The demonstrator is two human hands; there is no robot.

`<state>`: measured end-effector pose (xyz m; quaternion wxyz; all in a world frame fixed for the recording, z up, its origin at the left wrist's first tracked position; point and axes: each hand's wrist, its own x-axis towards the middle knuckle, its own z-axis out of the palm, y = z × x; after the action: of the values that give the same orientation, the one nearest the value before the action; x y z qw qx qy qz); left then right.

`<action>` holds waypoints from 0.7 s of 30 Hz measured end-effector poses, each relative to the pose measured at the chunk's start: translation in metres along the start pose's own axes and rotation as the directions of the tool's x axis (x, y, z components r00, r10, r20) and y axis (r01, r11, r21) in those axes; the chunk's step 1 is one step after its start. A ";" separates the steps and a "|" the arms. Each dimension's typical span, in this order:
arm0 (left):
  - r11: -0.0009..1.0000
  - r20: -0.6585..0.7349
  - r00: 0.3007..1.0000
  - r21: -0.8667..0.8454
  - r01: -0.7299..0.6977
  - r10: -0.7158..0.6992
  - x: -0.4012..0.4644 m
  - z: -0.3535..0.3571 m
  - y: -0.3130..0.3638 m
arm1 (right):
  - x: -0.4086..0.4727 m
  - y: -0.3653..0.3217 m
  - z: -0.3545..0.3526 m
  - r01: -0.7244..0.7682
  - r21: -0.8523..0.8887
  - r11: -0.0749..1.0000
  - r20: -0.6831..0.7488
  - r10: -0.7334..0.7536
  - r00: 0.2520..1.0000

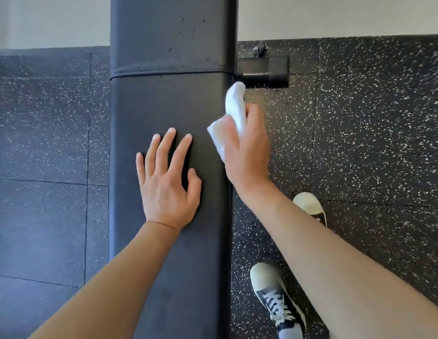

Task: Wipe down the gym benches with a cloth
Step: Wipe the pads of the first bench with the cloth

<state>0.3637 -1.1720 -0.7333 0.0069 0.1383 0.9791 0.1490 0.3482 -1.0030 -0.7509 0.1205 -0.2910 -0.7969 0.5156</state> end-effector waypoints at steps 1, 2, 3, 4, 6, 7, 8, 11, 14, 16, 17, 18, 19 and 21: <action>1.000 -0.001 1.000 -0.004 -0.001 0.000 -0.001 0.000 0.000 | -0.009 0.005 0.000 -0.022 0.020 1.000 -0.015 0.023 1.000; 1.000 -0.004 1.000 -0.006 -0.004 0.004 -0.002 0.000 -0.001 | -0.020 0.010 -0.001 -0.059 0.041 0.997 -0.017 0.059 0.998; 1.000 -0.005 1.000 -0.004 -0.009 0.009 -0.002 0.000 -0.001 | -0.032 0.016 -0.002 -0.100 0.061 0.993 -0.010 0.101 0.995; 1.000 -0.002 1.000 0.000 -0.011 0.011 -0.001 0.000 -0.002 | -0.046 0.021 -0.004 -0.132 0.074 0.989 0.004 0.132 0.991; 1.000 0.002 1.000 0.011 -0.008 0.008 0.000 0.001 -0.002 | -0.073 0.027 -0.009 -0.152 0.078 0.985 0.034 0.150 0.988; 1.000 0.002 1.000 0.017 -0.008 0.008 0.000 0.002 -0.002 | -0.082 0.029 -0.012 -0.157 0.075 0.985 0.045 0.154 0.987; 1.000 0.002 1.000 0.019 -0.009 0.009 0.000 0.002 -0.002 | -0.089 0.031 -0.014 -0.164 0.072 0.984 0.055 0.160 0.986; 1.000 -0.003 1.000 0.014 -0.014 0.014 0.001 0.002 -0.002 | -0.083 0.029 -0.020 -0.140 0.067 0.988 0.104 0.132 0.986; 1.000 -0.002 1.000 0.019 -0.013 0.013 0.000 0.002 -0.002 | -0.033 0.016 -0.014 -0.116 0.090 0.989 0.116 0.105 0.988; 1.000 -0.006 1.000 0.015 -0.014 0.015 -0.001 0.003 -0.003 | 0.010 0.007 -0.002 -0.129 0.090 0.988 0.074 0.123 0.990; 1.000 -0.010 1.000 0.014 -0.017 0.017 -0.001 0.003 -0.003 | 0.027 0.004 0.004 -0.136 0.096 0.986 0.050 0.132 0.990; 1.000 -0.012 1.000 0.013 -0.019 0.019 -0.001 0.003 -0.003 | 0.037 0.003 0.009 -0.137 0.096 0.986 0.027 0.135 0.990; 1.000 -0.013 1.000 0.012 -0.019 0.019 0.000 0.003 -0.003 | 0.041 0.002 0.013 -0.128 0.087 0.988 0.005 0.128 0.992; 1.000 -0.012 1.000 0.013 -0.019 0.019 0.000 0.003 -0.003 | 0.030 0.007 0.014 -0.112 0.083 0.990 -0.014 0.113 0.993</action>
<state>0.3632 -1.1734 -0.7372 -0.0014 0.1466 0.9787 0.1436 0.3196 -0.9935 -0.7660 0.1103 -0.3349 -0.7563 0.5511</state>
